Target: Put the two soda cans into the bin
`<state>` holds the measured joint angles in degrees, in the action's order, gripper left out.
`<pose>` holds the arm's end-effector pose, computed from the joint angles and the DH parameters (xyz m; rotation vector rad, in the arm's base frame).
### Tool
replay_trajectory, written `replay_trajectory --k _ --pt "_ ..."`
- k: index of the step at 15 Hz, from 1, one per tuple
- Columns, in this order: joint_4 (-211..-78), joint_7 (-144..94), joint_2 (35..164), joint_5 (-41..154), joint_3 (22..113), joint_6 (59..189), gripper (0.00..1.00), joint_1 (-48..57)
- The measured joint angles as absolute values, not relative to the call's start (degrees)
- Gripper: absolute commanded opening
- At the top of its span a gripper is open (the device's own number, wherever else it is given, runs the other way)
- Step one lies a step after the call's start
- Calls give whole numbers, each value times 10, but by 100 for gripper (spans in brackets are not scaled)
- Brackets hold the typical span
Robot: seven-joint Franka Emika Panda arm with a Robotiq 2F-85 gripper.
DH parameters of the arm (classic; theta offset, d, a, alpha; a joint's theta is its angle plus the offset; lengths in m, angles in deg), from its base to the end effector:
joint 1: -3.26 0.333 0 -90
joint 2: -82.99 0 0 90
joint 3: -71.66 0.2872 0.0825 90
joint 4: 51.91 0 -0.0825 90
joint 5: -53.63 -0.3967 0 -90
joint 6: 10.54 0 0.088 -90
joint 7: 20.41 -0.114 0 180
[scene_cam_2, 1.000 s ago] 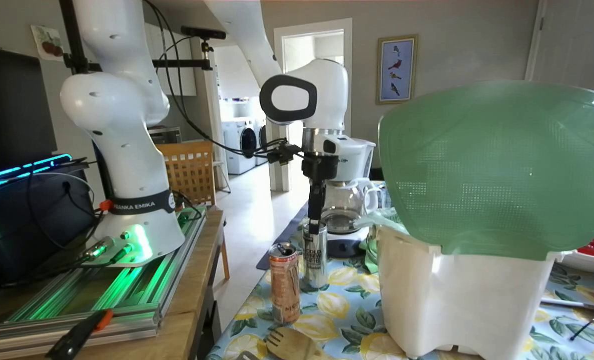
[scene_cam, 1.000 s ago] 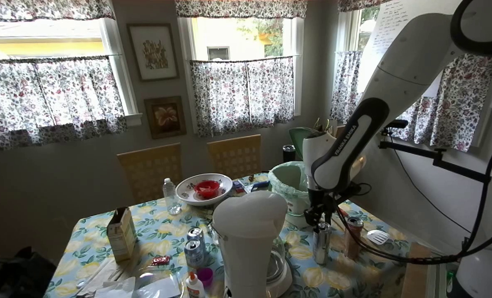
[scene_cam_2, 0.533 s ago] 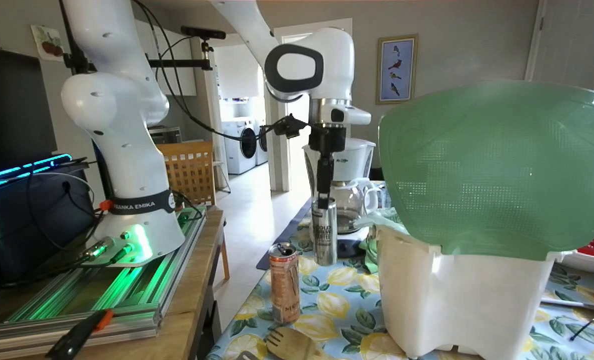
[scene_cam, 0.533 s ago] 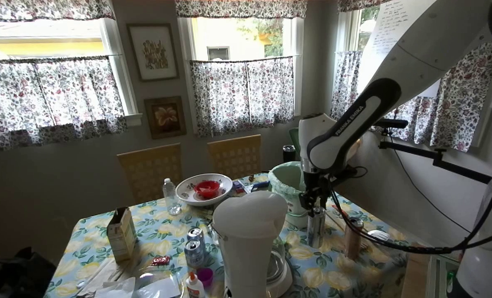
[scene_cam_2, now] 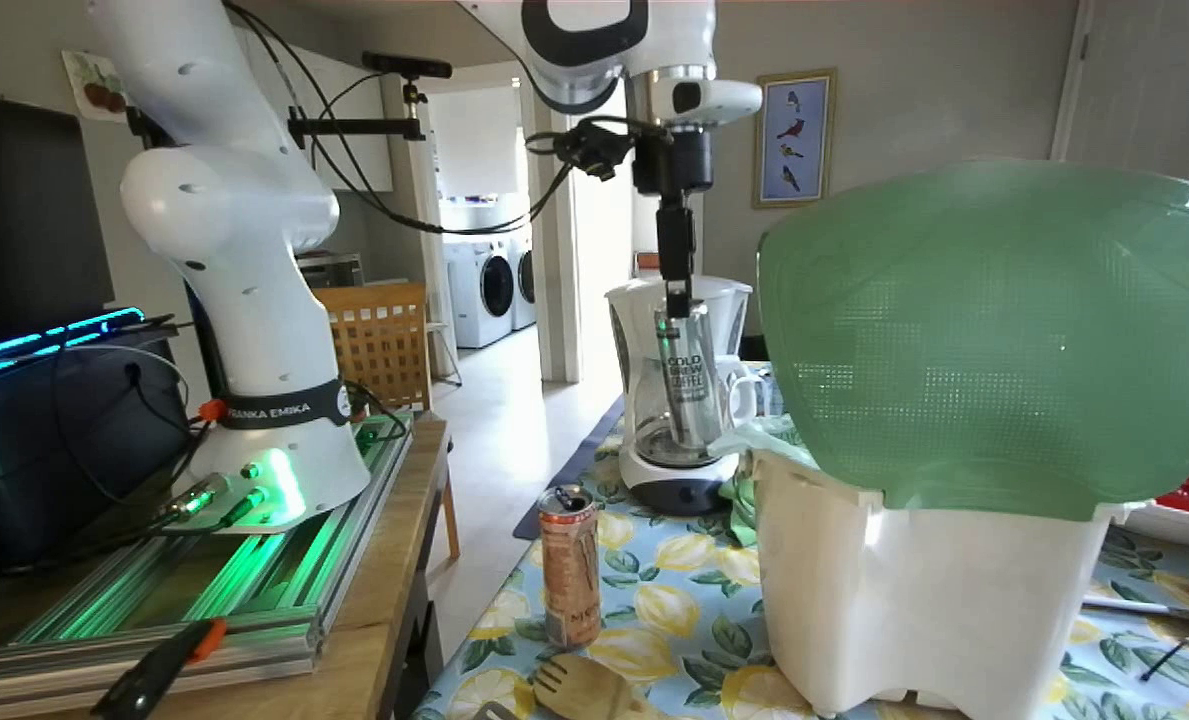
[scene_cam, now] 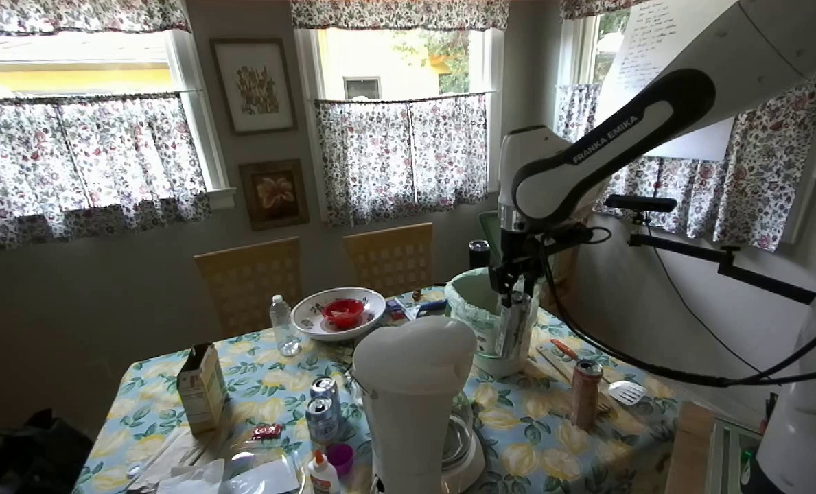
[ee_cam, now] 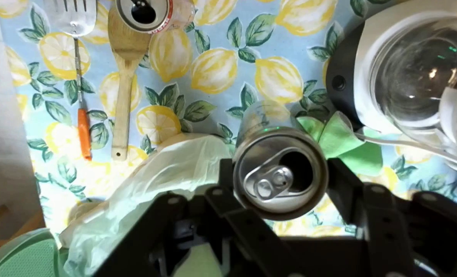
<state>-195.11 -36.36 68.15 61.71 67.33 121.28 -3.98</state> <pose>0.4534 -0.0956 0.3416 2.9969 -0.5879 0.0976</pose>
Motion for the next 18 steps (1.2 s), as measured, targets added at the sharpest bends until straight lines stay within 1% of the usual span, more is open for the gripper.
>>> replay_trajectory --k 9,18 --pt "-1896 -391 639 619 674 1208 37 -73" --pt "-1873 -434 668 629 667 1219 37 -128"
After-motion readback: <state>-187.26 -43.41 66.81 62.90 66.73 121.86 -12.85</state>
